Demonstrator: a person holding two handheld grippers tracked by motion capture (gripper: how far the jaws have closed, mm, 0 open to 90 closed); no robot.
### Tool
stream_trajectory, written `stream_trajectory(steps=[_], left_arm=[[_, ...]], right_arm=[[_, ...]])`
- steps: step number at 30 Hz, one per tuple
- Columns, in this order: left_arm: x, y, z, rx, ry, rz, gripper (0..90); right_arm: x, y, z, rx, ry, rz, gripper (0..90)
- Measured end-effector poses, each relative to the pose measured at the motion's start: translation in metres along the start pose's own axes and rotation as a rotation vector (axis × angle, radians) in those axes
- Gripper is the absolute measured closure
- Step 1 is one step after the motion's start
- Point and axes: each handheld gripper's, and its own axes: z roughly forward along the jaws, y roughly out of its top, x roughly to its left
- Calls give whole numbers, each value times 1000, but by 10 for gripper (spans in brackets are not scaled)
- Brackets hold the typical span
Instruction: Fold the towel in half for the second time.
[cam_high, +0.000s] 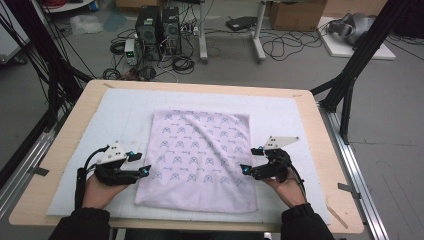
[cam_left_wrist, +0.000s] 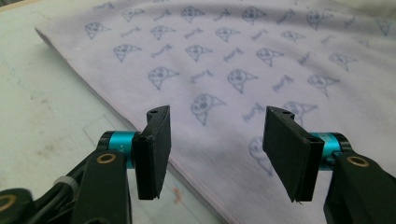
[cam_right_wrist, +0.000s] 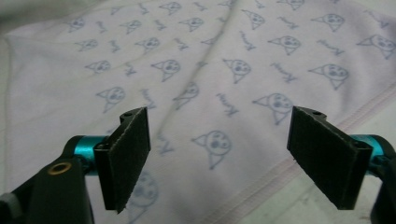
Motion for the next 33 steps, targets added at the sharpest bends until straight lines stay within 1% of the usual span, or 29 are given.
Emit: stream_trajectory(steps=[3,4,5,6,7,8,9,10,11,13,14,15,16,17,18,19,20,21,22,23,24,25,26,27,29,30,32,33], left_arm=[[14,13,8,12,4,-7,427],[18,18,11,8,21,-8,432],[22,23,14,2,29,-12,432],[27,30,18,3,29,-15,434],[31,35,21,-5,33,-17,439],[35,42,24,-8,28,-25,446],[40,48,27,-9,25,-27,464],[45,54,29,-14,36,-30,480],[51,60,32,-20,43,-41,485],[61,70,38,-3,59,-44,497],[65,74,42,8,68,-41,504],[70,76,45,10,74,-47,505],[73,77,48,7,82,-61,510],[76,75,51,3,96,-62,521],[80,73,55,13,105,-72,536],[84,70,59,29,103,-98,543],[88,66,64,51,95,-127,543],[91,63,68,83,98,-133,543],[91,60,73,105,109,-128,543],[91,59,76,126,116,-108,544],[92,57,79,132,125,-108,546],[92,56,82,135,136,-109,545],[94,55,85,137,138,-113,544],[95,53,88,137,140,-125,545],[96,50,92,161,156,-127,545],[97,48,95,173,156,-137,542],[98,44,99,201,153,-150,539],[98,42,101,213,151,-156,537]], right_arm=[[-14,8,2,8,-8,11,197],[-20,11,3,10,-4,16,180],[-26,14,3,6,-2,26,157],[-32,18,3,-1,-13,27,160],[-37,24,3,9,-22,32,162],[-42,29,3,4,-36,23,168],[-48,34,3,4,-41,26,191],[-53,40,3,5,-45,27,203],[-59,46,4,13,-55,27,204],[-70,59,4,29,-78,17,240],[-76,66,5,30,-88,16,244],[-81,70,6,25,-105,21,246],[-86,74,8,30,-114,34,262],[-91,76,11,29,-123,33,285],[-94,75,16,29,-144,31,295],[-97,74,21,36,-158,29,307],[-100,72,26,44,-173,39,314],[-104,70,31,56,-183,51,320],[-106,68,35,76,-182,64,323],[-108,65,40,94,-190,58,324],[-109,63,44,113,-201,53,327],[-111,61,47,117,-205,58,335],[-113,60,50,118,-196,75,343],[-115,58,53,122,-198,78,345],[-116,56,58,150,-230,65,345],[-117,55,59,155,-240,67,345],[-120,52,62,141,-224,94,356],[-121,50,63,137,-230,106,356]])
